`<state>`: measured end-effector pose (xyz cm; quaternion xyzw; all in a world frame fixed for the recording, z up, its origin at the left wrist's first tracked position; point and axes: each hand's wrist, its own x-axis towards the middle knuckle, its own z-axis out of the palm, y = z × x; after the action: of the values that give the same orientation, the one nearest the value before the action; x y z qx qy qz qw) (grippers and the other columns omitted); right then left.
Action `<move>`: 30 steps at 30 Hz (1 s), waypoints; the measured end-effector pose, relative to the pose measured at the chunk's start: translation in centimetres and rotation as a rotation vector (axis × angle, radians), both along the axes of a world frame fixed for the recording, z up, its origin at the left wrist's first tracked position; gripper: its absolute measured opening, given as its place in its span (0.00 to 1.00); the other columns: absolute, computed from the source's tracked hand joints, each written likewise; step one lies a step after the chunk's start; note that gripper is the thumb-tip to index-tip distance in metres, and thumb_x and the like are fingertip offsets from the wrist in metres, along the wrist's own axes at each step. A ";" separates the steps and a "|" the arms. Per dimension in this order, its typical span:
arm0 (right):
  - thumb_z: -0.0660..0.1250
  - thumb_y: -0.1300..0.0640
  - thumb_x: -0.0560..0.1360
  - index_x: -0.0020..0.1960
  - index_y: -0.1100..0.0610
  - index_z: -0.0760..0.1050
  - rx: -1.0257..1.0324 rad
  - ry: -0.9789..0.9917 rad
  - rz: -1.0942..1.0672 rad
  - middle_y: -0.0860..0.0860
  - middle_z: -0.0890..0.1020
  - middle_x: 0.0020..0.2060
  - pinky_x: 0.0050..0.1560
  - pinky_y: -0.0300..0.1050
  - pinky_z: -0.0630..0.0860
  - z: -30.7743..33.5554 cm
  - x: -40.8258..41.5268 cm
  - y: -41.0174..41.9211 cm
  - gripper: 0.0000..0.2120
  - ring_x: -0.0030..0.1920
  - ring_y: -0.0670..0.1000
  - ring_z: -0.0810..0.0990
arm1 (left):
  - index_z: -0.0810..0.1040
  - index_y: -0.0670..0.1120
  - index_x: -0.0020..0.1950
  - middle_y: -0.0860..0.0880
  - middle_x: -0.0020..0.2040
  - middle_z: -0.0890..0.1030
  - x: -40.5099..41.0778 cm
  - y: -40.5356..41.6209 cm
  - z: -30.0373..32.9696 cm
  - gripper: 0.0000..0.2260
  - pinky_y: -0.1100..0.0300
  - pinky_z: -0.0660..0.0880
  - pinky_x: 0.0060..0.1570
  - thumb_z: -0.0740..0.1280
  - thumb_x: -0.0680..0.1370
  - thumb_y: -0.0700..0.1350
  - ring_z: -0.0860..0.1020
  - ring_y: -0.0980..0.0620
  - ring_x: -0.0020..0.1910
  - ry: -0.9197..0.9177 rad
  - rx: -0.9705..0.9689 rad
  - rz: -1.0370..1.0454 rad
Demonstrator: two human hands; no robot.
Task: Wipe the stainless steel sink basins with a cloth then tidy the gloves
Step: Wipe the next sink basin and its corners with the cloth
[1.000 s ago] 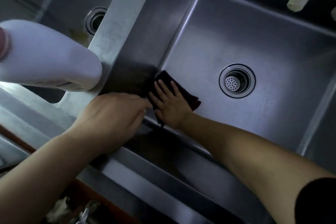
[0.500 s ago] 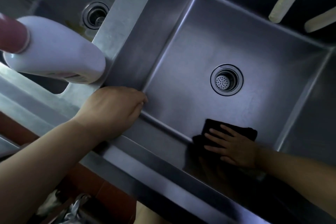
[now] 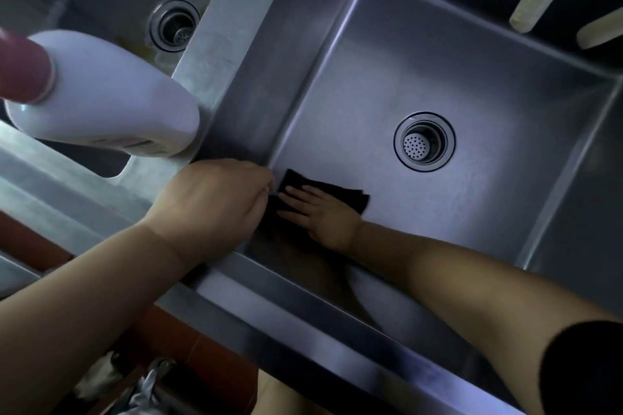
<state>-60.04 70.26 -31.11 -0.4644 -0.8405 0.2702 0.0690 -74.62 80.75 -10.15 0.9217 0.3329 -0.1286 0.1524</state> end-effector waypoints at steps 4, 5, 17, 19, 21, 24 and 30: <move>0.61 0.71 0.75 0.69 0.64 0.69 -0.192 0.217 -0.039 0.64 0.64 0.71 0.73 0.57 0.54 0.8 -1.7 1.9 0.22 0.73 0.64 0.60 | 0.80 0.49 0.44 0.50 0.39 0.82 0.0 0.0 0.0 0.20 0.56 0.72 0.35 0.49 0.72 0.52 0.79 0.46 0.38 -0.028 -0.009 -0.019; 0.60 0.73 0.75 0.68 0.65 0.68 -0.250 0.274 -0.069 0.65 0.65 0.70 0.74 0.56 0.54 1.1 -1.5 1.5 0.22 0.73 0.64 0.60 | 0.80 0.49 0.43 0.50 0.39 0.82 0.0 0.0 0.0 0.19 0.56 0.72 0.34 0.49 0.72 0.52 0.79 0.46 0.38 -0.029 -0.007 -0.020; 0.55 0.73 0.75 0.70 0.53 0.69 -1.208 0.940 -0.624 0.48 0.72 0.66 0.65 0.32 0.66 12.2 0.8 -2.9 0.28 0.66 0.46 0.71 | 0.79 0.49 0.46 0.49 0.43 0.82 -0.1 -0.2 0.1 0.22 0.55 0.72 0.37 0.47 0.71 0.54 0.80 0.43 0.42 -0.058 0.037 -0.006; 0.57 0.66 0.78 0.71 0.48 0.67 -1.169 0.786 -0.578 0.47 0.67 0.70 0.68 0.33 0.60 13.4 1.2 -3.9 0.24 0.69 0.46 0.67 | 0.79 0.50 0.47 0.49 0.45 0.83 -0.1 -0.3 0.1 0.19 0.56 0.72 0.38 0.50 0.72 0.53 0.79 0.43 0.43 -0.035 0.037 0.007; 0.56 0.59 0.81 0.72 0.45 0.64 -1.173 0.641 -0.596 0.48 0.63 0.73 0.70 0.35 0.55 13.7 2.0 -5.7 0.22 0.71 0.47 0.63 | 0.79 0.51 0.47 0.49 0.45 0.83 -0.2 -0.5 0.3 0.17 0.56 0.71 0.37 0.51 0.72 0.53 0.79 0.42 0.43 -0.031 0.031 0.013; 0.52 0.47 0.81 0.73 0.45 0.62 -1.255 0.422 -0.742 0.48 0.63 0.74 0.71 0.41 0.57 13.6 4.3 -9.9 0.20 0.71 0.50 0.64 | 0.78 0.51 0.46 0.47 0.44 0.83 -0.2 -0.5 0.4 0.13 0.55 0.72 0.38 0.54 0.76 0.51 0.79 0.41 0.43 0.000 0.012 0.040; 0.48 0.33 0.77 0.77 0.46 0.52 -1.454 0.200 -0.940 0.49 0.58 0.75 0.66 0.40 0.54 13.8 8.7 -16.0 0.32 0.73 0.49 0.59 | 0.76 0.51 0.41 0.46 0.40 0.82 0.0 -0.5 0.8 0.08 0.57 0.66 0.33 0.60 0.77 0.50 0.80 0.42 0.38 0.037 0.005 0.012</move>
<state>-51.30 54.24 -17.30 -0.6662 -0.1711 0.7228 -0.0668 -74.66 80.26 -9.36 0.9175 0.3414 -0.1438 0.1445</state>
